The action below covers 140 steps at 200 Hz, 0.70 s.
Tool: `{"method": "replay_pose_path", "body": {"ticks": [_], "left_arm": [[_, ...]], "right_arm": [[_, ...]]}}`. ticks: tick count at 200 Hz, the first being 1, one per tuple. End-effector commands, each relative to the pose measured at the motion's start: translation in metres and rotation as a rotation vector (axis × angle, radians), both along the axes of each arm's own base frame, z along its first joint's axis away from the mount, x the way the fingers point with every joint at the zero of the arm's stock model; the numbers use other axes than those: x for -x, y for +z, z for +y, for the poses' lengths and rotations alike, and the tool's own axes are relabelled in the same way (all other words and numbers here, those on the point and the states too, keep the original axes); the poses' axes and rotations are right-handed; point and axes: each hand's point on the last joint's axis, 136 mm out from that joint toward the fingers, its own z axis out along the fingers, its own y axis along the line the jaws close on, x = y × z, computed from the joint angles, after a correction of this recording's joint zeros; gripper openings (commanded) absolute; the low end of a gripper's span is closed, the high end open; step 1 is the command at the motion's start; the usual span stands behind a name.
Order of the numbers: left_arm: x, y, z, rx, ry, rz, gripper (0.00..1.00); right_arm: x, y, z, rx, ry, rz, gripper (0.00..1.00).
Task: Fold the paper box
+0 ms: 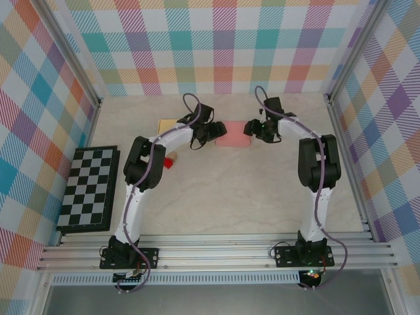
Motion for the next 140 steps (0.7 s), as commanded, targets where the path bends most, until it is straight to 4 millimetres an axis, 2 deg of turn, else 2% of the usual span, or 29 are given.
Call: {"method": "replay_pose_path", "body": {"ticks": [1,33,70,109,128,131,140], "left_arm": [[0.003,0.055,0.024,-0.047,-0.006,-0.065,0.75],[0.021,0.116,0.039,-0.047,-0.011,-0.181,0.80],[0.072,0.168,0.085,-0.114,0.025,-0.333,0.87],[0.142,0.198,0.135,-0.118,0.079,-0.473,0.89],[0.181,0.204,0.162,-0.130,0.119,-0.511,0.89],[0.189,0.198,0.167,-0.143,0.123,-0.497,0.89],[0.210,0.198,0.180,-0.142,0.145,-0.510,0.90]], "right_arm": [[0.006,0.060,-0.007,0.015,0.022,-0.124,0.64],[0.038,0.109,-0.014,0.009,0.027,-0.217,0.64],[0.096,0.146,-0.028,0.032,0.059,-0.311,0.65],[0.165,0.174,-0.039,0.020,0.081,-0.385,0.67],[0.197,0.182,-0.044,0.009,0.086,-0.414,0.71],[0.201,0.183,-0.045,0.008,0.086,-0.417,0.72],[0.214,0.185,-0.048,0.008,0.090,-0.427,0.75]]}}
